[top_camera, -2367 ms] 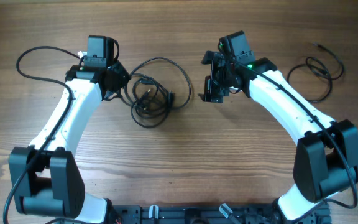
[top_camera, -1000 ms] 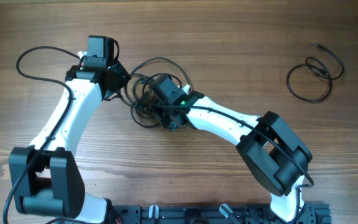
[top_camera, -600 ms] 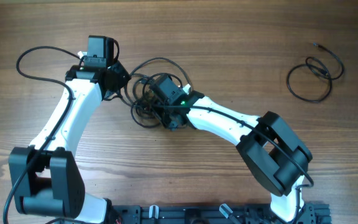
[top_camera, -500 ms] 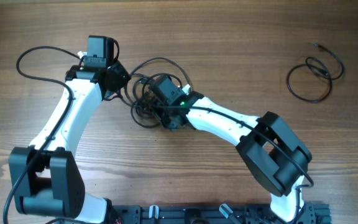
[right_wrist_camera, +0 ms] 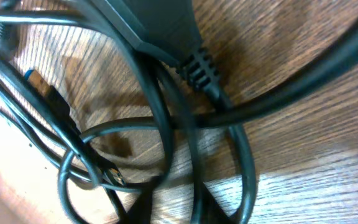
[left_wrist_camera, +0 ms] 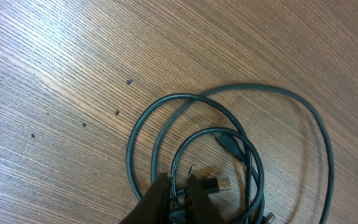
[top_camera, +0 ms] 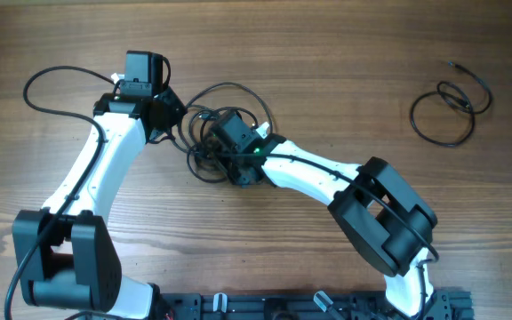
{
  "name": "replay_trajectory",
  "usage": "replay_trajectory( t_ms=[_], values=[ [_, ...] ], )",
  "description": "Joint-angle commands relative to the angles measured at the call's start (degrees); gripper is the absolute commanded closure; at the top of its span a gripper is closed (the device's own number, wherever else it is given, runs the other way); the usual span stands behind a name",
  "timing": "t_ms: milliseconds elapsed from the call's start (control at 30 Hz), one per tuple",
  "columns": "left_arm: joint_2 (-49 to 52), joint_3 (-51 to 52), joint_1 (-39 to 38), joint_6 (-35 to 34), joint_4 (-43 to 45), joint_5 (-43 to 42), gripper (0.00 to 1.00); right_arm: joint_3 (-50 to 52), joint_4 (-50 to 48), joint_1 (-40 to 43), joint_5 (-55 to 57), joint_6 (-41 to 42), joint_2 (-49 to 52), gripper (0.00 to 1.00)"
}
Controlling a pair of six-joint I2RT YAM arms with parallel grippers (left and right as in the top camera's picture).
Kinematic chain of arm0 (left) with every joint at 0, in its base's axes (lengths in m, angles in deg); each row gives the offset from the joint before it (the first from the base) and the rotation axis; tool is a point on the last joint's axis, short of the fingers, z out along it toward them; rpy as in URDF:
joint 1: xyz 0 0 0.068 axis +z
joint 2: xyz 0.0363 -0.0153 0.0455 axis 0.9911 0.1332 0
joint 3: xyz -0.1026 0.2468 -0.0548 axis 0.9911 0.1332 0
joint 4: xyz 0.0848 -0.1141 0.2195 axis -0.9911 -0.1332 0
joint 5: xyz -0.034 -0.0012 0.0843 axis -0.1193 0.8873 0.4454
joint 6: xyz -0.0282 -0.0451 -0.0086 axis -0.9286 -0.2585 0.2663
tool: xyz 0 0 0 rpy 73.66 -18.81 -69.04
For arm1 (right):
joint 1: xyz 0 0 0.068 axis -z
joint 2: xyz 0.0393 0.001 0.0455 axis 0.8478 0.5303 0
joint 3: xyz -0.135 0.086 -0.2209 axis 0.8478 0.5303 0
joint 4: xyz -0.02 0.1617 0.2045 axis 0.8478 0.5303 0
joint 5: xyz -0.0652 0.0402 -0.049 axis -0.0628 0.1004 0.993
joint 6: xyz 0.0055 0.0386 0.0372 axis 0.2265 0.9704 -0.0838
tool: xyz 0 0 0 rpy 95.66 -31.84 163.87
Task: Untangle cables
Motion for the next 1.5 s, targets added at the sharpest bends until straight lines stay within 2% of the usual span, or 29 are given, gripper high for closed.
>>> replay_trajectory(
  t_ms=[0, 133, 200, 267, 333, 400, 533, 633, 767, 833, 1167, 1200, 1233, 1267, 1333, 1400, 1433, 1467],
  values=[
    [0.4, 0.3, 0.2, 0.1, 0.0, -0.1, 0.88, 0.2, -0.2, -0.1, 0.7, -4.7, 1.6, 0.96],
    [0.4, 0.3, 0.2, 0.3, -0.3, -0.1, 0.86, 0.1, -0.1, 2.8, -5.3, -26.6, -0.2, 0.96],
    [0.4, 0.3, 0.2, 2.1, -0.5, -1.6, 0.82, 0.1, 0.2, 5.5, -9.7, -32.6, -3.7, 0.96],
    [0.4, 0.3, 0.2, 8.9, 1.0, -9.7, 0.78, 0.1, 2.6, 7.7, -11.1, -37.7, -7.5, 0.96],
    [0.4, 0.3, 0.2, 14.8, 2.4, -18.0, 0.70, 0.1, 6.8, 9.9, -11.1, -43.4, -11.6, 0.96],
    [0.4, 0.3, 0.2, 15.1, 2.4, -18.8, 0.69, 0.1, 10.1, 11.7, -11.1, -47.6, -15.4, 0.96],
    [0.4, 0.3, 0.2, 15.0, 2.6, -23.5, 0.68, 0.1, 10.9, 12.0, -11.9, -53.3, -16.4, 0.96],
    [1.7, 0.3, 0.2, 15.1, 2.8, -23.5, 0.68, 0.1, 11.0, 12.5, -19.4, -68.6, -16.5, 0.96],
    [6.8, 0.3, 0.2, 11.5, 4.9, -23.5, 0.66, 0.0, 11.0, 17.3, -31.8, -69.6, -19.8, 0.96],
    [8.1, 0.3, 0.2, 9.8, 5.1, -23.5, 0.63, 0.0, 11.6, 19.0, -31.9, -67.5, -20.1, 0.96],
    [9.7, 0.3, 0.5, 9.0, 5.4, -21.1, 0.63, 0.0, 11.9, 21.2, -38.7, -66.7, -20.1, 0.96],
    [9.7, 0.3, 1.6, 9.0, 4.9, -21.1, 0.15, 0.0, 12.2, 21.9, -38.7, -66.8, -20.1, 0.96],
    [9.6, 0.3, 2.9, 9.0, 4.3, -21.1, 0.11, 0.0, 12.4, 22.1, -38.7, -66.8, -20.1, 0.96],
    [9.6, 0.3, 4.3, 9.1, 3.7, -21.1, 0.18, 0.0, 12.8, 22.4, -38.7, -66.8, -20.1, 0.96],
    [9.6, 0.3, 6.7, 11.5, 3.2, -21.3, 0.24, 0.0, 12.8, 22.9, -38.7, -66.8, -20.1, 0.96],
    [9.6, 0.3, 8.1, 21.9, 2.7, -22.7, 0.28, 0.0, 12.8, 23.5, -38.7, -66.8, -20.1, 0.96],
    [9.6, 0.3, 8.0, 27.0, 1.9, -23.2, 0.35, 0.0, 12.8, 23.6, -38.7, -66.8, -20.1, 0.96],
    [9.6, 0.3, 7.8, 29.1, 1.5, -23.5, 0.38, 0.0, 12.8, 23.8, -38.7, -66.7, -20.1, 0.96]
  ],
)
